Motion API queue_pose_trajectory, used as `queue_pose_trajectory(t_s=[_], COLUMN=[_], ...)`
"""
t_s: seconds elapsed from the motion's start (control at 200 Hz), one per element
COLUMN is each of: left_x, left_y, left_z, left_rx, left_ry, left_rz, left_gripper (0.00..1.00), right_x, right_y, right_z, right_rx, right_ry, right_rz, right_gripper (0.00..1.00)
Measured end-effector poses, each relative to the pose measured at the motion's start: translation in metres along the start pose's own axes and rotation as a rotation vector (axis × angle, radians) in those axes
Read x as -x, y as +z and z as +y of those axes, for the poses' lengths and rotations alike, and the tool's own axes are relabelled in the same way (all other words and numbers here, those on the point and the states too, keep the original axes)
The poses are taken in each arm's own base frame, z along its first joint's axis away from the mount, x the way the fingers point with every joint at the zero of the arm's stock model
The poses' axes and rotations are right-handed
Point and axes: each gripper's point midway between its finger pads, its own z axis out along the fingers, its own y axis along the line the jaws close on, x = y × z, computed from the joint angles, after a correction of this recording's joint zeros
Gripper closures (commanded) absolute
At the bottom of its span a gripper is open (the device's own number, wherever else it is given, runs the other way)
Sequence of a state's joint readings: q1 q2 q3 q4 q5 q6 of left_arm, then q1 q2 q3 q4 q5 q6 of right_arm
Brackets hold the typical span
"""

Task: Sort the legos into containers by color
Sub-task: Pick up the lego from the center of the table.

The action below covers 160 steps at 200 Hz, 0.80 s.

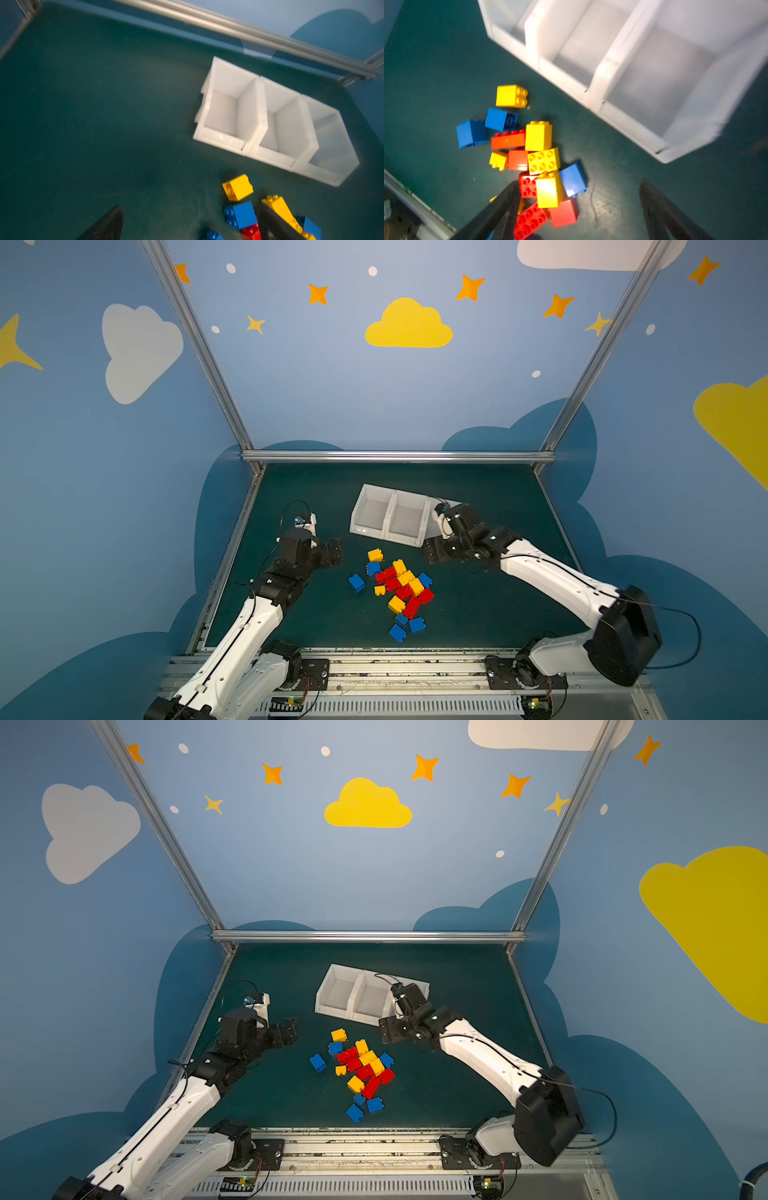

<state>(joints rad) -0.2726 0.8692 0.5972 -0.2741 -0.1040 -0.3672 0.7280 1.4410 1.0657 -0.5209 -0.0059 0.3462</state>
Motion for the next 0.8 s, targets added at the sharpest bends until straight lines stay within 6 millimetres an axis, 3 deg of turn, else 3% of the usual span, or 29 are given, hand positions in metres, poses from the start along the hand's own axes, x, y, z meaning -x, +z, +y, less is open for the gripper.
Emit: queue_pose_trajectory(t_s=[0.13,0.345,0.541,0.801], left_x=[-0.025,-0.032,-0.033,-0.033], left_y=[0.0,-0.001,-0.001,-0.001], left_z=[0.002,0.002,-0.002,-0.006], left_rx=[0.0,-0.011,-0.03,-0.052], left_ry=[-0.031,-0.059,-0.07,-0.076], left_rz=[0.049,0.056,0.066,0.065], left_gripper=[0.01,0.01,0.01,0.01], right_x=[-0.014,0.011,0.005,-0.013], right_y=[0.033,0.068,0.092,0.103], right_z=[0.029,0.061,0.064,0.059], right_rx=[0.026,0.012,-0.024,-0.069], right_ry=[0.013,0.032,0.041,0.047], right_rz=[0.139,0.22,0.294,0.372], right_gripper=[0.19,0.34,0.36,0.36])
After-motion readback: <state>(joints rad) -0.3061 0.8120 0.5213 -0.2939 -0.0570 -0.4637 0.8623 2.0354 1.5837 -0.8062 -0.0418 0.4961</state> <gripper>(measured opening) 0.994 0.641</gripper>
